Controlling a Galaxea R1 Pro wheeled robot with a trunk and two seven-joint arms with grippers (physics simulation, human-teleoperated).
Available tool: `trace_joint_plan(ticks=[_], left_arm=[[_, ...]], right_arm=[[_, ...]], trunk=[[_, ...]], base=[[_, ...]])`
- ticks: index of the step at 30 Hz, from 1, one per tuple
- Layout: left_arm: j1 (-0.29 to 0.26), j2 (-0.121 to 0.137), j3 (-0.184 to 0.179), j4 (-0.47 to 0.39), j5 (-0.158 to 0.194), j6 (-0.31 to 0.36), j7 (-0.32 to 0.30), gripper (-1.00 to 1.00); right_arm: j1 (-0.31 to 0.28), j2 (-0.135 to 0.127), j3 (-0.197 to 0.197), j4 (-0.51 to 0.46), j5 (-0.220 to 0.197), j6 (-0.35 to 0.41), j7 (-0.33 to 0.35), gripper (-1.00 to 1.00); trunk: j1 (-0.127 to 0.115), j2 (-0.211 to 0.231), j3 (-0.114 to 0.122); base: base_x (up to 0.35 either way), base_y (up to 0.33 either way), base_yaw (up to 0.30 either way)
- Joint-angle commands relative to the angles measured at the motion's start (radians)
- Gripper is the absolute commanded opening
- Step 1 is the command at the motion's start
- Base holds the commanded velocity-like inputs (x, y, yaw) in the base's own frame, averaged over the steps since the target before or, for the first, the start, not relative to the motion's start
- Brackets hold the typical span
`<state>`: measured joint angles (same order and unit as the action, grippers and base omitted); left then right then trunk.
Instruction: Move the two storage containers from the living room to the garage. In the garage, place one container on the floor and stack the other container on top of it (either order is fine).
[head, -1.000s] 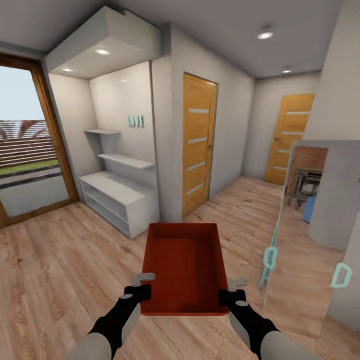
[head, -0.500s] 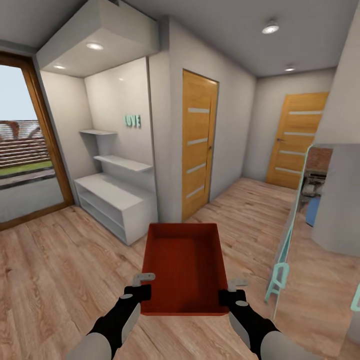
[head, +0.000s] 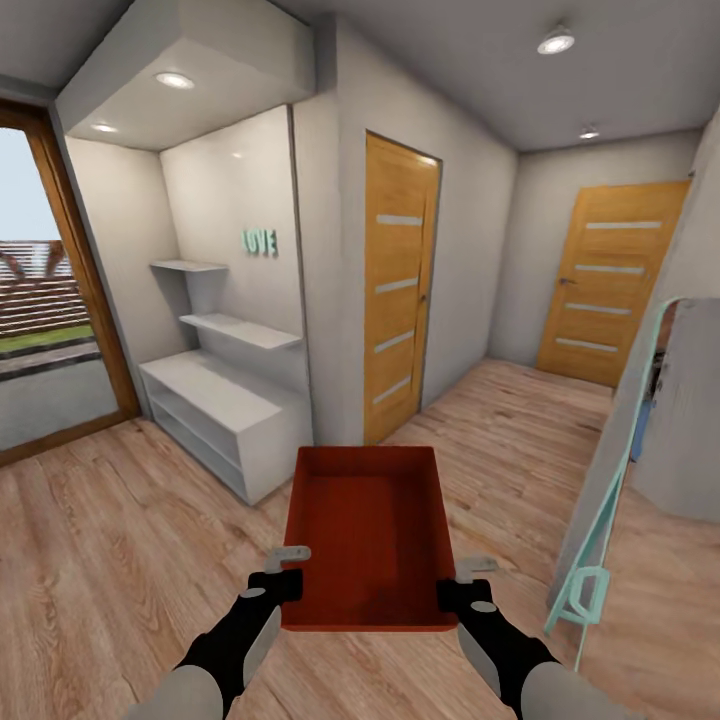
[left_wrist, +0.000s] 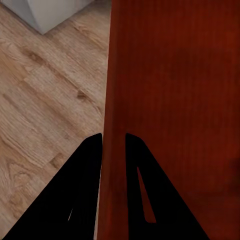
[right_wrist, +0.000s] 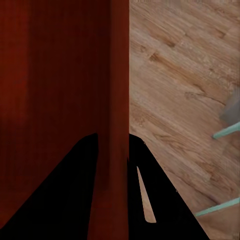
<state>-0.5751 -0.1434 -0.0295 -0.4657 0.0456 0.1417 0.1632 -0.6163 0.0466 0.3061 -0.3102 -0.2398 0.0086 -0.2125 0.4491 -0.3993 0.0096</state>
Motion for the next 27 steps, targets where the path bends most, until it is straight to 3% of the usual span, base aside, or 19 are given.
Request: trace_joint_plan(ticks=[1, 14, 27], left_arm=[[0.000, 0.005, 0.037, -0.005, -0.015, 0.007, 0.059, -1.00], [0.000, 0.005, 0.037, -0.004, -0.016, 0.007, 0.060, -1.00], [0.000, 0.005, 0.037, -0.005, -0.015, 0.007, 0.060, -1.00]], right_arm=[[0.000, -0.001, -0.008, -0.001, -0.019, 0.001, 0.001, -1.00], [0.000, -0.001, -0.007, -0.001, -0.019, 0.001, 0.003, -1.00], [0.000, -0.001, -0.007, -0.001, -0.019, 0.002, 0.003, -1.00]], trunk=[[0.001, -0.001, 0.000], [0.001, -0.001, 0.000], [0.001, -0.001, 0.000]], base=[[0.323, 0.000, 0.000], [0.323, 0.000, -0.006], [0.323, 0.000, -0.225]])
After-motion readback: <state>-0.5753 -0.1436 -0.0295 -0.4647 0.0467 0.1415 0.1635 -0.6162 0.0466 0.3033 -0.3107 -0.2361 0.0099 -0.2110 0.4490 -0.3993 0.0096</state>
